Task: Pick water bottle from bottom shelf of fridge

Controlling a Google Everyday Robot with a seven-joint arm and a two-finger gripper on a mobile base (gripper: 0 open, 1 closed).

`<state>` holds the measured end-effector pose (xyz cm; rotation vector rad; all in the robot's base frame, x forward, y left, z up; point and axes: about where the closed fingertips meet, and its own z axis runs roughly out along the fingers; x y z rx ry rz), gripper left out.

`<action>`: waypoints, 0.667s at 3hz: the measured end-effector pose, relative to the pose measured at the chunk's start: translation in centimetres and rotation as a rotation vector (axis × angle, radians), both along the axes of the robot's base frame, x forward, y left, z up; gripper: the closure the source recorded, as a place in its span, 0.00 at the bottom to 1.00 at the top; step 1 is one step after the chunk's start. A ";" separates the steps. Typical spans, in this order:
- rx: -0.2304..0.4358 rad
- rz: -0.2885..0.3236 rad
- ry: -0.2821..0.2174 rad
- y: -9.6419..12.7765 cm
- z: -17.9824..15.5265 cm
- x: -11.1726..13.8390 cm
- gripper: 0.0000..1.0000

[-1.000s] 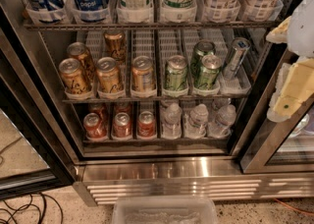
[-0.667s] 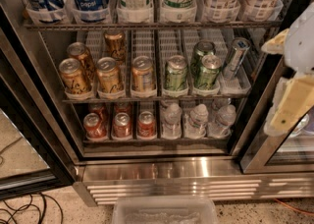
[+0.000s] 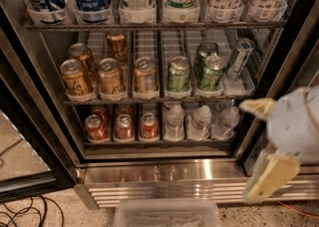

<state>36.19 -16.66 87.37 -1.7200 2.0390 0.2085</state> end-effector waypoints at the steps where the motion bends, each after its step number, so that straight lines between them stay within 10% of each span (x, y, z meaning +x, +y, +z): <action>1: 0.130 -0.014 0.009 2.2 -4.5 -3.1 0.00; 2: 0.252 -0.078 0.011 4.0 -8.5 -5.3 0.00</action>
Offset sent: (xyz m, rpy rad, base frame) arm -0.0746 0.0608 -0.1328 0.4235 0.0121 -0.1724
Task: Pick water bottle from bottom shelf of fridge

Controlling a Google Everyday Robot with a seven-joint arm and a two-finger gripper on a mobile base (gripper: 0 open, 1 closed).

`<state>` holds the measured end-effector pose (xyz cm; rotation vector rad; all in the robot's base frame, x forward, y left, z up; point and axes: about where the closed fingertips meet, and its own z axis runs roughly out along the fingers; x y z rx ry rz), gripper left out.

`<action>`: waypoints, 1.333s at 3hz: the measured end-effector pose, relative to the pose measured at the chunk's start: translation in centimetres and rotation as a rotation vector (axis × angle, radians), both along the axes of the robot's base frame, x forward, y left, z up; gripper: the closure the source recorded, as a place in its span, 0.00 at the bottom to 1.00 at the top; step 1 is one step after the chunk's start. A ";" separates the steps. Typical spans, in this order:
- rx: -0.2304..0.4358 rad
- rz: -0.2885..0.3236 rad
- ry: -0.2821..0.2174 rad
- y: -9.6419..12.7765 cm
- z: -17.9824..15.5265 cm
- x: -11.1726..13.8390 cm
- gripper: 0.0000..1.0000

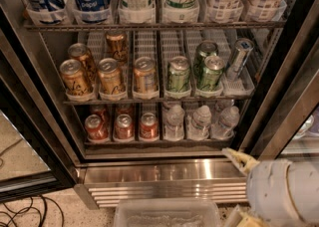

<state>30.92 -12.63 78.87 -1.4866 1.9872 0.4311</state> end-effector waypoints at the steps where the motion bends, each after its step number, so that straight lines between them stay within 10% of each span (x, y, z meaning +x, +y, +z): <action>1: 0.100 -0.097 -0.023 1.2 -3.0 -0.8 0.00; 4: 0.260 -0.467 -0.171 2.9 -6.7 2.0 0.00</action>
Offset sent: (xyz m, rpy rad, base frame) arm 0.0013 0.0233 -0.0687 0.3069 -0.1471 -0.4085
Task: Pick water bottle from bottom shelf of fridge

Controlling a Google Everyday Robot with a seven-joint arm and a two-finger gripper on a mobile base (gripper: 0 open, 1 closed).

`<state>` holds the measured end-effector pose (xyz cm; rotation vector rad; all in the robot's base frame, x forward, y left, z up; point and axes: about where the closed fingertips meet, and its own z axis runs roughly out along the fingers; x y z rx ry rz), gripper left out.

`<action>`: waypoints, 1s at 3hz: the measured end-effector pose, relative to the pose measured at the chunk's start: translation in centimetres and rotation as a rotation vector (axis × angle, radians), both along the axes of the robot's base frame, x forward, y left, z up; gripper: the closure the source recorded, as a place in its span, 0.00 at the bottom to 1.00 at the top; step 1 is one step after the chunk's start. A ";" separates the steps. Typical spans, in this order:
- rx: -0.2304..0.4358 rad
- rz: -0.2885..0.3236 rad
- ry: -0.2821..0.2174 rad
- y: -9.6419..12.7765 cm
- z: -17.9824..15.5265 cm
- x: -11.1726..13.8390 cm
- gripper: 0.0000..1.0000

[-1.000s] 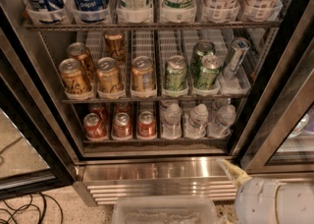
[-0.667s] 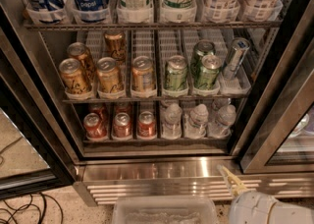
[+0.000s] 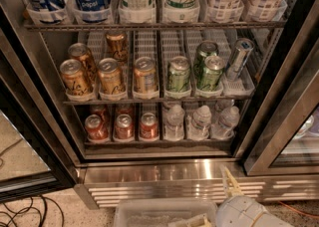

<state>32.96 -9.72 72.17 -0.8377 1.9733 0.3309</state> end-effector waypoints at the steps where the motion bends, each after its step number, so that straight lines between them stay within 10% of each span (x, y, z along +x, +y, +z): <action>1: -0.001 0.000 0.000 0.0 0.0 0.0 0.00; 3: 0.009 0.007 -0.041 1.7 -2.1 0.3 0.00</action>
Offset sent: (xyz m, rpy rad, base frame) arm 0.0067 0.0194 -0.0322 0.0178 -0.0384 -0.0115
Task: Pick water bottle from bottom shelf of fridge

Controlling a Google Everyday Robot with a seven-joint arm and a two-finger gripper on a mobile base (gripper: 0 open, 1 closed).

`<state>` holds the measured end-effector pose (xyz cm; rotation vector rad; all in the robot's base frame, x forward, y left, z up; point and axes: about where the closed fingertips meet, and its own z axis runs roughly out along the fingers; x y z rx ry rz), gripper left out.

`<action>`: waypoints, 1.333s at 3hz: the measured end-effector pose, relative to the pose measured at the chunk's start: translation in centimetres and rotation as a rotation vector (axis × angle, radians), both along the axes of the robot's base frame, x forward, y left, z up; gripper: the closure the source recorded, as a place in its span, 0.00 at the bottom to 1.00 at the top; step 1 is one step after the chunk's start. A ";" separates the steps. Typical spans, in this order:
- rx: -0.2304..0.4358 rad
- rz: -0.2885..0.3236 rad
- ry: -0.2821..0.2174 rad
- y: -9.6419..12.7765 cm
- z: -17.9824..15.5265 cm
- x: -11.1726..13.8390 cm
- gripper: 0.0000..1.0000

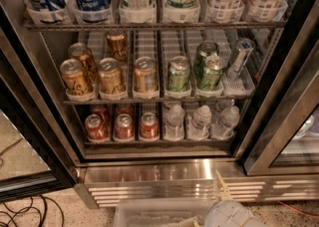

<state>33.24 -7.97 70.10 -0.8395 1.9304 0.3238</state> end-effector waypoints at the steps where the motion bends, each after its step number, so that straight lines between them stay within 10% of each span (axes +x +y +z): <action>1: 0.015 -0.008 -0.028 0.7 -1.0 0.0 0.00; 4: 0.061 -0.086 -0.166 1.1 -3.3 2.1 0.00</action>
Offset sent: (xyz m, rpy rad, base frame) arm 0.0070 0.0190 -0.0313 0.0392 -0.1375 -0.0874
